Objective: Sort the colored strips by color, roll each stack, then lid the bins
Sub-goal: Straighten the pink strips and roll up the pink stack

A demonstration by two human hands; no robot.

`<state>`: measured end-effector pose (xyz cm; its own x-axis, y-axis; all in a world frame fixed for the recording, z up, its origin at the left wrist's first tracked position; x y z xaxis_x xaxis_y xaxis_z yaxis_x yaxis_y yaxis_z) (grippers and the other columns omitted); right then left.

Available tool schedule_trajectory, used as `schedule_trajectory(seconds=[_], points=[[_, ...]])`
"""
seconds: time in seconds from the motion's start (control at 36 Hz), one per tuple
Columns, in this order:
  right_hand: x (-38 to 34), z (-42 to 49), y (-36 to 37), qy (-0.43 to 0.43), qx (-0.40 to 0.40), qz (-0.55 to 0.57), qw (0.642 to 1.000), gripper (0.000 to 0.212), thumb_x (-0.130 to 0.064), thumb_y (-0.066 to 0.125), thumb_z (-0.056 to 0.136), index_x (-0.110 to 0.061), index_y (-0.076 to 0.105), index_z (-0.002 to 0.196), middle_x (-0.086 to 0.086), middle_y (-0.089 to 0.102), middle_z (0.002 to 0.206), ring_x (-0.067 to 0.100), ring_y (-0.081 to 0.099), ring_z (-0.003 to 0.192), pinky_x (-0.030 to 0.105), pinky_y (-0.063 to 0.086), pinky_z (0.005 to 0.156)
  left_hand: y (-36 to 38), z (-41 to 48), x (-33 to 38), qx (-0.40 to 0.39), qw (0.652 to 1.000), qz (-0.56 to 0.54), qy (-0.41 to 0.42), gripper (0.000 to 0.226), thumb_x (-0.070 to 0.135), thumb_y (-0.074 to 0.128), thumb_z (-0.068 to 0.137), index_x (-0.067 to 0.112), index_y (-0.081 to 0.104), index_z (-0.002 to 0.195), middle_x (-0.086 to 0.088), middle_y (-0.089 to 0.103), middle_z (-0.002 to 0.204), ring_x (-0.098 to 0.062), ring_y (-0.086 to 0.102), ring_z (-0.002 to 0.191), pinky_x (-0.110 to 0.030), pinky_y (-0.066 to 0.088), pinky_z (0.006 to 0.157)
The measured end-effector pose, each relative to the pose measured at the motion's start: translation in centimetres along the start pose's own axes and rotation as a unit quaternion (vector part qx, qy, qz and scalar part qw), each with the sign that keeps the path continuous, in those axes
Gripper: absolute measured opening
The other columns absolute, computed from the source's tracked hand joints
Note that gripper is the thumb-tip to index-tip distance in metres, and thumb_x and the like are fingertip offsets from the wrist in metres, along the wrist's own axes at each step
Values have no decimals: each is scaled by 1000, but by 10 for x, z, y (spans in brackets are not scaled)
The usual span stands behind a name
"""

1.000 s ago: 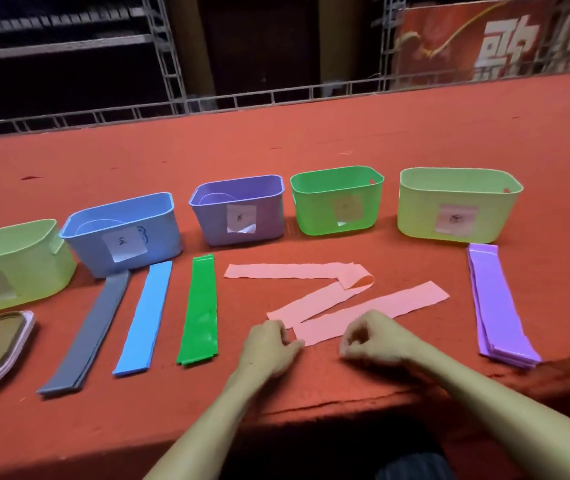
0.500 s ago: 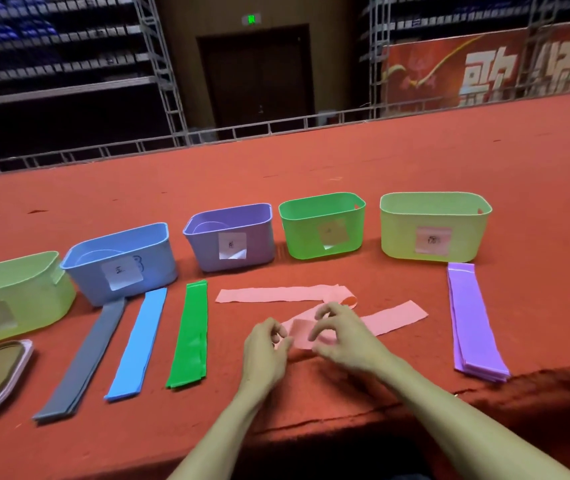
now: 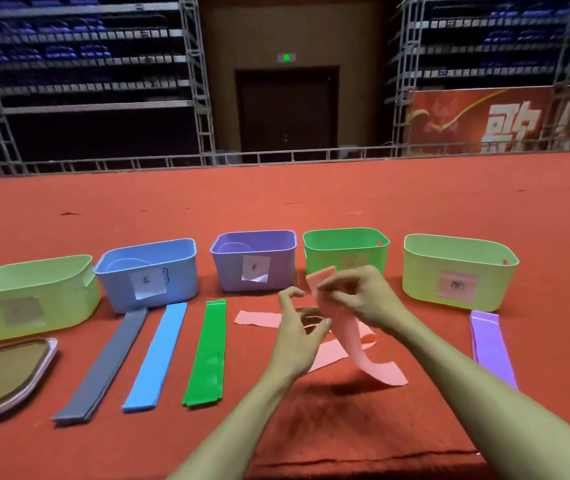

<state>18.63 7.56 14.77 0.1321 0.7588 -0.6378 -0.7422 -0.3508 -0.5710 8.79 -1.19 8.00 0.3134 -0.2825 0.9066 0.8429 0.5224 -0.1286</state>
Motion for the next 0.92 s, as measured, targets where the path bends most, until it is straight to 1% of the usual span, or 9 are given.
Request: schedule_trajectory(seconds=[0.11,0.17,0.33,0.44,0.58,0.67,0.78,0.86,0.92], points=[[-14,9,-24,-4,74,39,997,27,12,63,76,-8,77,88,4,74,83,-13,59,65,10,46,66,10,-3,5,9,997,30,66,76,-2,64,80,45,26,126,5,65,77,-12,63,74,-27,53,80],[-18,13,-35,1,104,79,991,28,12,65,77,-12,75,88,0,73,81,-12,58,65,11,47,66,14,-5,8,0,995,40,94,84,-1,63,82,55,23,131,12,60,76,-10,60,73,-25,52,78],[-26,21,-58,-1,167,120,979,28,7,70,77,-21,72,81,-13,70,72,-4,61,63,16,50,65,34,-8,12,-61,991,78,88,59,19,63,84,54,39,126,9,52,119,-9,56,103,-29,50,89],[-34,24,-68,-12,181,101,978,27,7,72,75,-17,72,87,-3,70,77,-2,62,63,17,53,65,39,-12,12,-74,992,74,74,65,0,60,81,52,45,116,16,55,103,-7,57,83,-24,51,82],[-21,23,-88,-9,222,54,973,31,5,72,75,-24,72,85,-3,71,82,-7,62,66,16,51,69,41,-30,-2,-137,986,82,50,68,6,61,82,61,39,115,-6,59,102,-16,56,70,-25,50,68],[-2,17,-97,20,251,53,966,27,2,73,76,-20,72,91,3,72,87,-8,61,64,13,50,67,36,-40,-11,-166,983,65,31,61,7,61,80,54,45,116,-1,55,96,-11,48,65,-24,46,66],[29,9,-104,63,278,65,956,26,-1,76,75,-18,72,95,5,71,89,10,63,74,29,53,79,28,-50,-20,-198,977,74,23,48,2,64,77,34,56,112,11,60,102,-2,55,82,-23,49,75],[53,2,-95,100,277,80,952,27,-1,76,75,-18,71,95,4,70,89,7,61,75,30,53,83,23,-51,-32,-205,971,121,12,40,6,67,76,26,62,110,-1,65,105,-19,61,89,-27,51,78],[67,-4,-83,113,273,82,952,27,0,75,75,-16,71,96,5,70,91,-1,62,72,19,53,79,21,-50,-43,-216,962,165,-3,37,11,68,76,25,63,110,-3,65,100,-21,61,81,-26,51,78]])
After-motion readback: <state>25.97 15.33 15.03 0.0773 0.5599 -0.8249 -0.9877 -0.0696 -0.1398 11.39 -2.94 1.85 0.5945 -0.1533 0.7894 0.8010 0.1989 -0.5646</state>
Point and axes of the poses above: each hand's wrist, its own z-axis towards the middle knuckle, its own y-axis out of the palm, x = y × z, the point moved 6 cm from there along z, towards the middle knuckle
